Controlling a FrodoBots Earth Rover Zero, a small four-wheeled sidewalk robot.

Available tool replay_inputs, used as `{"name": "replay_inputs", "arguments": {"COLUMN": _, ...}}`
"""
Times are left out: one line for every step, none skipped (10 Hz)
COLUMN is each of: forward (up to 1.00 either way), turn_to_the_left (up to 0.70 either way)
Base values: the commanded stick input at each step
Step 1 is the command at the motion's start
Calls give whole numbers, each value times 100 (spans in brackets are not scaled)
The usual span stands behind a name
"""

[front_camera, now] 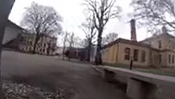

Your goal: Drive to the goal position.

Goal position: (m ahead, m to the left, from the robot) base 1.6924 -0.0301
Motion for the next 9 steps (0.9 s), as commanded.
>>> {"name": "replay_inputs", "arguments": {"forward": 100, "turn_to_the_left": 0}}
{"name": "replay_inputs", "arguments": {"forward": 100, "turn_to_the_left": 0}}
{"name": "replay_inputs", "arguments": {"forward": 100, "turn_to_the_left": 0}}
{"name": "replay_inputs", "arguments": {"forward": 100, "turn_to_the_left": 0}}
{"name": "replay_inputs", "arguments": {"forward": 100, "turn_to_the_left": 0}}
{"name": "replay_inputs", "arguments": {"forward": 100, "turn_to_the_left": 0}}
{"name": "replay_inputs", "arguments": {"forward": 100, "turn_to_the_left": 0}}
{"name": "replay_inputs", "arguments": {"forward": 0, "turn_to_the_left": 0}}
{"name": "replay_inputs", "arguments": {"forward": 0, "turn_to_the_left": 0}}
